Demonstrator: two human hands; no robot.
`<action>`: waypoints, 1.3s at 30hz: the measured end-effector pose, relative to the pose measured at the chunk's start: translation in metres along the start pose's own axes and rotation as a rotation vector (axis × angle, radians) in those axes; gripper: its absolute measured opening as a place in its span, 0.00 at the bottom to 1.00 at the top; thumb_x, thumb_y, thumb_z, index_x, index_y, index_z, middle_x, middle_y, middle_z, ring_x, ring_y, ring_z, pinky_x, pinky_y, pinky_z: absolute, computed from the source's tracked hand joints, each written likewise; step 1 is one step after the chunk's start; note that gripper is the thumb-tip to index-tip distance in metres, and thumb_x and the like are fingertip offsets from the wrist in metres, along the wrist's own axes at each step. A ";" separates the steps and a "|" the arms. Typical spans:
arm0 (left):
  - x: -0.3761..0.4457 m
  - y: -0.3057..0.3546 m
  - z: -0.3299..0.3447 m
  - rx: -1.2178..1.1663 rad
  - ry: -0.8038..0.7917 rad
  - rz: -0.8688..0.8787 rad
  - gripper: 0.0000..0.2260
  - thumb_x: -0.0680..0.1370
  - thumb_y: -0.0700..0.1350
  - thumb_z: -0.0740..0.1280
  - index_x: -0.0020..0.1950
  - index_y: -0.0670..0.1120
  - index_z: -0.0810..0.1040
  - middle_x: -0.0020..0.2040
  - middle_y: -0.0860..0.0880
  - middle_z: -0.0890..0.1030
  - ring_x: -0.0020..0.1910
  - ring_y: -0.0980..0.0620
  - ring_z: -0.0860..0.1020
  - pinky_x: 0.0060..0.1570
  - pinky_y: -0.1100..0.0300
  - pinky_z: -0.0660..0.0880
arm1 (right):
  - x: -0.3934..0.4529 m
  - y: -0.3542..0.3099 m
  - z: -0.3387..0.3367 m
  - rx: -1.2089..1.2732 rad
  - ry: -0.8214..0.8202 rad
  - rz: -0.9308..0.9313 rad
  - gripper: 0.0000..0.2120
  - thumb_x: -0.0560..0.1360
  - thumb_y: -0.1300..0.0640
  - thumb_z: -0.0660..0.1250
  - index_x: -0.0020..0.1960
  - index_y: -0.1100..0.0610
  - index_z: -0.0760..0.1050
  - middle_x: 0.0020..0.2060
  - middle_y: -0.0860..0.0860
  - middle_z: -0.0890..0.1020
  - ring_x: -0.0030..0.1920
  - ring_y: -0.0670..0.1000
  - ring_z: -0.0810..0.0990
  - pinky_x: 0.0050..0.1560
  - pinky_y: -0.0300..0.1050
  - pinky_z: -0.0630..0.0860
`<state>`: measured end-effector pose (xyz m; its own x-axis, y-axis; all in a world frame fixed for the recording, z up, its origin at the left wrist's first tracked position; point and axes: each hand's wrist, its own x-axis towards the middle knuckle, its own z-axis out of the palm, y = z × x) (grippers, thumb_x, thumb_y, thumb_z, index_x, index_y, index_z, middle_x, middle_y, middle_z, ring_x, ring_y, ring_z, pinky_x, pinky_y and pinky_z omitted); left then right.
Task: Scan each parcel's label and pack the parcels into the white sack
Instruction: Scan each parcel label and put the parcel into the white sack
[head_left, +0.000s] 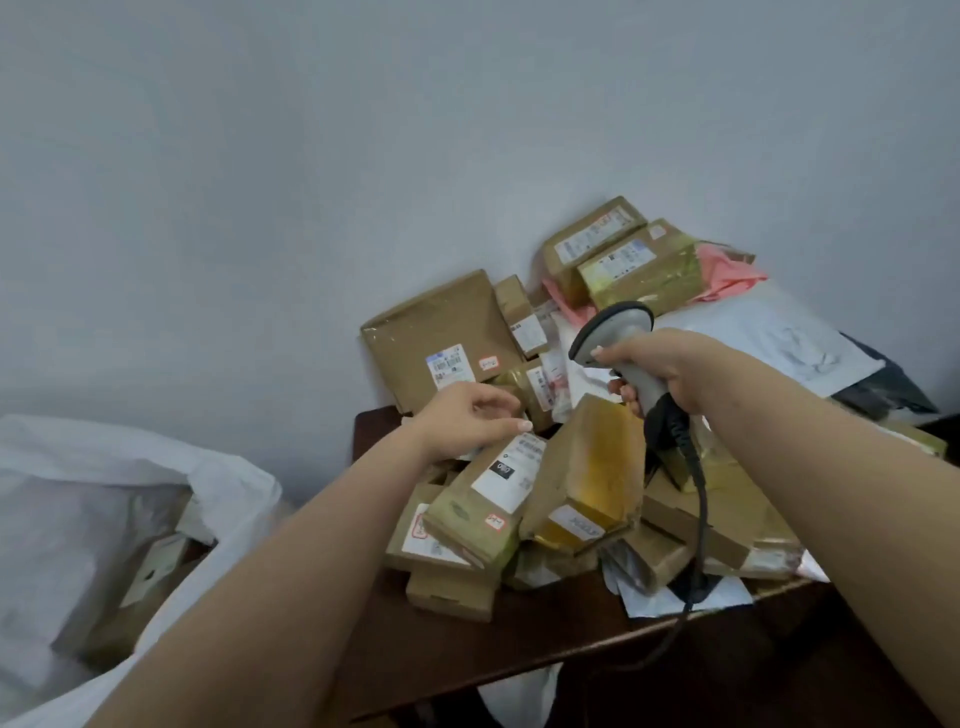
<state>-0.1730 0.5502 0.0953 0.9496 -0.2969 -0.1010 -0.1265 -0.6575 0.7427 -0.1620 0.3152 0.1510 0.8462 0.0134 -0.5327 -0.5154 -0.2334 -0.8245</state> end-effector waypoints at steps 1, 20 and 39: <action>0.005 0.010 0.014 0.014 -0.046 -0.022 0.26 0.71 0.57 0.75 0.66 0.48 0.77 0.61 0.52 0.79 0.59 0.57 0.77 0.58 0.63 0.72 | 0.001 0.004 -0.015 -0.003 -0.008 0.007 0.11 0.79 0.54 0.67 0.48 0.62 0.73 0.31 0.54 0.72 0.26 0.48 0.67 0.20 0.36 0.69; -0.010 0.092 0.142 0.765 0.025 -0.437 0.63 0.62 0.71 0.73 0.79 0.43 0.39 0.73 0.40 0.57 0.72 0.39 0.60 0.66 0.45 0.67 | 0.028 0.033 -0.067 -0.018 -0.263 -0.007 0.09 0.79 0.53 0.67 0.49 0.60 0.74 0.29 0.53 0.73 0.23 0.47 0.68 0.20 0.36 0.69; -0.093 -0.015 0.026 -0.896 0.627 -0.561 0.09 0.77 0.46 0.69 0.55 0.45 0.79 0.45 0.48 0.80 0.44 0.51 0.78 0.45 0.57 0.76 | 0.001 0.014 0.003 0.177 -0.350 -0.158 0.10 0.77 0.54 0.70 0.47 0.58 0.73 0.27 0.51 0.73 0.21 0.46 0.69 0.20 0.37 0.69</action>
<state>-0.2672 0.5692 0.0764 0.8138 0.4209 -0.4007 0.3507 0.1942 0.9161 -0.1689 0.3149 0.1388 0.8354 0.3718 -0.4049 -0.4244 -0.0319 -0.9049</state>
